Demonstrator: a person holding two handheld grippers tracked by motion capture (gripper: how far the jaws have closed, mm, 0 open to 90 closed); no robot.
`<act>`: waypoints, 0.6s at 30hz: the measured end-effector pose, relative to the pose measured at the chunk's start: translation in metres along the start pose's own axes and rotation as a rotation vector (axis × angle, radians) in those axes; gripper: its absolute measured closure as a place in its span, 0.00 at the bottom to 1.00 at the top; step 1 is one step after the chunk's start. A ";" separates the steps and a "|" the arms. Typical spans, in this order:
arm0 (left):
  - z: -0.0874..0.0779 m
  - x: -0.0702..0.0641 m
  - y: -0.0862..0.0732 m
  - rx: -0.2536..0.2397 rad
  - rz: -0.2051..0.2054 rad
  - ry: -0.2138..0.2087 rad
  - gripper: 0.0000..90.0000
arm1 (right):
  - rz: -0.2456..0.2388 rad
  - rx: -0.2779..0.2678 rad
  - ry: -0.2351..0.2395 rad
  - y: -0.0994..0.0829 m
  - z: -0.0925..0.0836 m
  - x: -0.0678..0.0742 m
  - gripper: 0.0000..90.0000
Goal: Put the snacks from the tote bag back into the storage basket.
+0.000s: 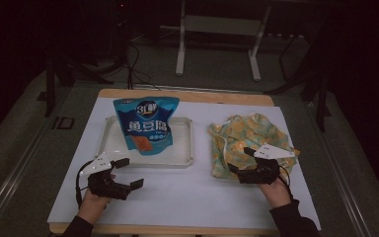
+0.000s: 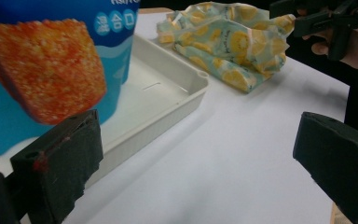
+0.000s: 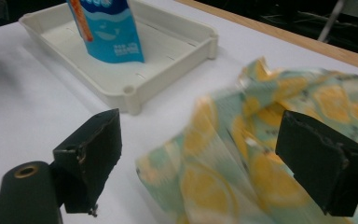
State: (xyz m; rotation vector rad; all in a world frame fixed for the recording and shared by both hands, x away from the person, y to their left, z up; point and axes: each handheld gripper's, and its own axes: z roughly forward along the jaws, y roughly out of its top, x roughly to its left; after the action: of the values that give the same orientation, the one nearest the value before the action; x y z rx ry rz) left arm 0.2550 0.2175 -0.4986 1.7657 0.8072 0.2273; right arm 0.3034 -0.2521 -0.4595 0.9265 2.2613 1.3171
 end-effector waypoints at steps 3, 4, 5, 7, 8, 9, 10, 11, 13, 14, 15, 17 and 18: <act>0.004 -0.004 -0.002 0.001 -0.005 -0.010 0.02 | 0.007 0.004 -0.009 -0.005 -0.006 -0.003 0.16; 0.007 -0.007 -0.004 0.010 0.005 -0.010 0.02 | 0.017 0.005 -0.016 -0.010 -0.011 -0.006 0.16; 0.007 -0.007 -0.004 0.010 0.005 -0.010 0.02 | 0.017 0.005 -0.016 -0.010 -0.011 -0.006 0.16; 0.009 -0.010 -0.004 0.014 0.017 -0.012 0.02 | 0.020 0.004 -0.025 -0.015 -0.016 -0.009 0.16; 0.011 -0.012 -0.004 0.016 0.022 -0.014 0.02 | 0.024 0.002 -0.028 -0.017 -0.018 -0.010 0.16; 0.012 -0.014 -0.004 0.013 0.026 -0.010 0.02 | 0.030 -0.001 -0.026 -0.021 -0.022 -0.011 0.16; 0.013 -0.015 -0.004 0.014 0.028 -0.011 0.02 | 0.036 -0.006 -0.032 -0.023 -0.025 -0.012 0.16; 0.015 -0.016 -0.004 0.010 0.032 -0.011 0.02 | 0.038 -0.009 -0.035 -0.025 -0.026 -0.013 0.16; 0.018 -0.020 -0.004 0.009 0.041 -0.013 0.02 | 0.050 -0.013 -0.038 -0.031 -0.032 -0.015 0.16; 0.019 -0.021 -0.004 0.008 0.048 -0.011 0.02 | 0.042 -0.019 -0.057 -0.036 -0.036 -0.016 0.16; 0.020 -0.022 -0.003 0.009 0.052 -0.011 0.02 | 0.042 -0.019 -0.057 -0.036 -0.036 -0.016 0.16; 0.023 -0.025 -0.003 0.009 0.051 -0.021 0.02 | 0.044 -0.045 -0.087 -0.041 -0.041 -0.017 0.16; 0.025 -0.026 -0.003 0.010 0.054 -0.022 0.02 | 0.053 -0.050 -0.087 -0.043 -0.043 -0.019 0.16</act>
State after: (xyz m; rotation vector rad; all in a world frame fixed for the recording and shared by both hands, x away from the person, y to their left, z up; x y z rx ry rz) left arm 0.2474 0.1830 -0.5044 1.7977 0.7472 0.2394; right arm 0.2759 -0.3075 -0.4753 1.0124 2.1425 1.3235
